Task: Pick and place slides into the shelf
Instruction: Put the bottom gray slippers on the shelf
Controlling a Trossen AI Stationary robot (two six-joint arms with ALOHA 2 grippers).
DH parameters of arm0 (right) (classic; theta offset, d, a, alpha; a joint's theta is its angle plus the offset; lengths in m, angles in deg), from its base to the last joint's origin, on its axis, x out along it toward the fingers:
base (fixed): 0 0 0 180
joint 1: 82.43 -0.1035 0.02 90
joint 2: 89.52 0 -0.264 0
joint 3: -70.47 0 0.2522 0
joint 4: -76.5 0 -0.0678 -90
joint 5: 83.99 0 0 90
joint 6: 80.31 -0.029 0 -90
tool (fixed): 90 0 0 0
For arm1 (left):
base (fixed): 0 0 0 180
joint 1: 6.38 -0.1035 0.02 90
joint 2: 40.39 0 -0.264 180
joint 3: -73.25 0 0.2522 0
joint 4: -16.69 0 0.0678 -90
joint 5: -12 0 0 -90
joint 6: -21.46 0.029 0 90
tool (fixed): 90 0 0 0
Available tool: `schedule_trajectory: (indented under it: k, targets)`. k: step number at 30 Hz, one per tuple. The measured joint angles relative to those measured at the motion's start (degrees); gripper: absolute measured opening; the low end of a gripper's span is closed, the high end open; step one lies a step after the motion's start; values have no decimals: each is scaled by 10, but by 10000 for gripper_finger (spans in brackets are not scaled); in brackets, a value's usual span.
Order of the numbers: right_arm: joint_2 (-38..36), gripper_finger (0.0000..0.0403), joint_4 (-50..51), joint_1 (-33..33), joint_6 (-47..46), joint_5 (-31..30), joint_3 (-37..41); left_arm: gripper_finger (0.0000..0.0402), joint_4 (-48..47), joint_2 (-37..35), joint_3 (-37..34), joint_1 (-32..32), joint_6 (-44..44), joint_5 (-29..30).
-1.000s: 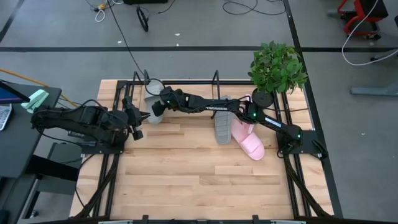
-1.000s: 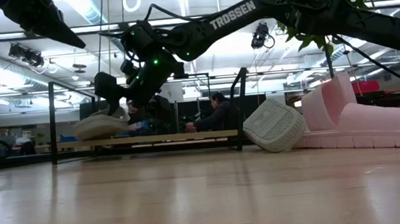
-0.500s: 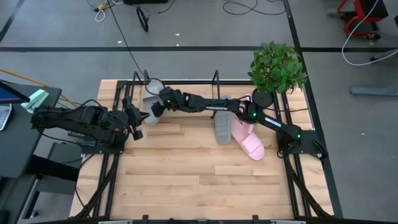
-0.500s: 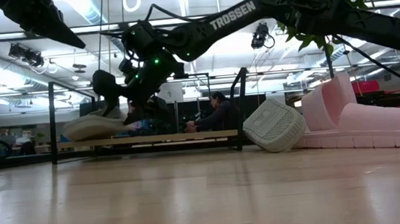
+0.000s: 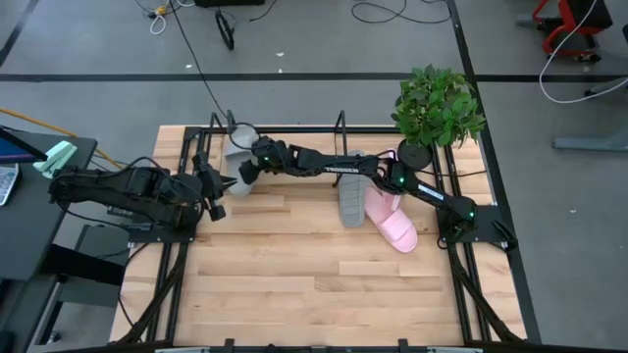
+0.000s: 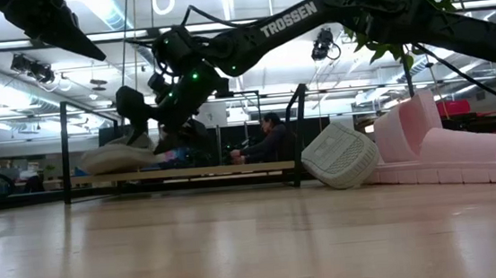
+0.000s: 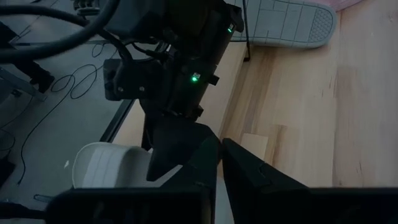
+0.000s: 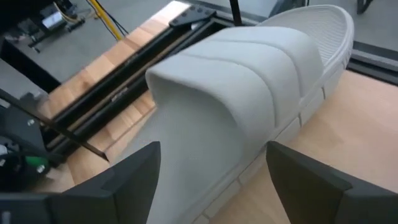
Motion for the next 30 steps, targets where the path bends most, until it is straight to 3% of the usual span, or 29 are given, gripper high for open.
schedule_trajectory:
  k: [30]
  targets:
    - [-2,302,50,-1,104,32,0,39,-18,0,0,0,-15,0]
